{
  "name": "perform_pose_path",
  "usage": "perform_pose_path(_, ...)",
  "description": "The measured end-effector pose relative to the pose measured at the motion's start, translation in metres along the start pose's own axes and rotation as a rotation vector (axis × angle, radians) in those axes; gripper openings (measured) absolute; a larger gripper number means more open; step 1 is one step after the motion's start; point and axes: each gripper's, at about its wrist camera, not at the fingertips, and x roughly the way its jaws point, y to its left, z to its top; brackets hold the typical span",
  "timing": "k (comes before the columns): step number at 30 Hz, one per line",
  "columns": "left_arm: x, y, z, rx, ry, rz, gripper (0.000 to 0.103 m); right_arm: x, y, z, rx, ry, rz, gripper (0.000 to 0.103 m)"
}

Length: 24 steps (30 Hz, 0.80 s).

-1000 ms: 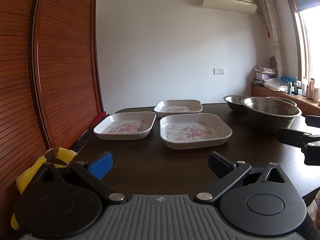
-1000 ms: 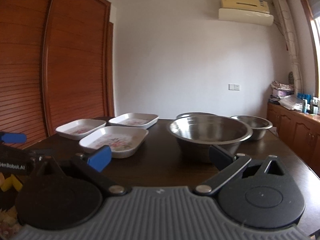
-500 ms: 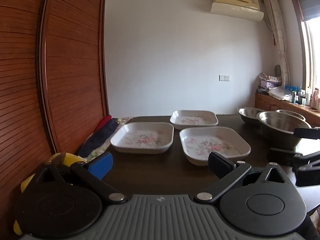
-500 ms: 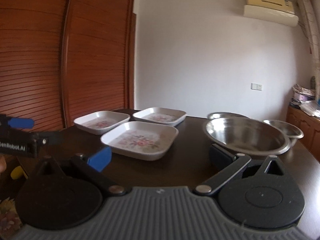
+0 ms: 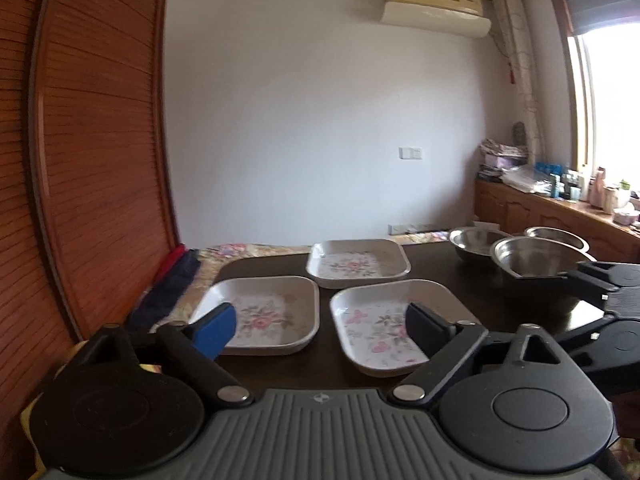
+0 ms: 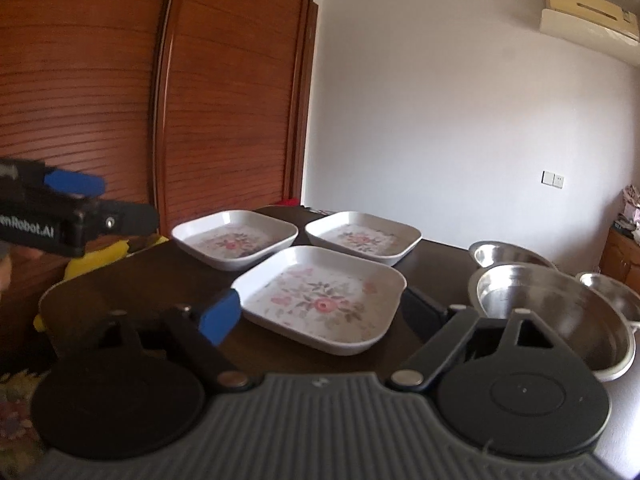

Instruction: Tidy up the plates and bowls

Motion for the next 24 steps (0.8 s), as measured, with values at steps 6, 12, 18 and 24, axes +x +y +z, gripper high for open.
perform_pose_path(6,0.023,-0.009,-0.001,0.045,0.055,-0.017,0.094,0.016,-0.011,0.006,0.028,0.041,0.015,0.076)
perform_pose_path(12,0.042,-0.011,-0.005,0.07,0.097,-0.027,0.082,0.031,-0.024,0.006,0.077,0.081,0.019,0.065)
perform_pose_path(18,0.061,-0.014,-0.008,0.091,0.141,-0.052,0.067,0.047,-0.037,0.002,0.147,0.151,0.028,0.058)
perform_pose_path(24,0.086,-0.011,-0.014,0.076,0.203,-0.064,0.063,0.058,-0.043,0.001,0.186,0.196,0.026,0.051)
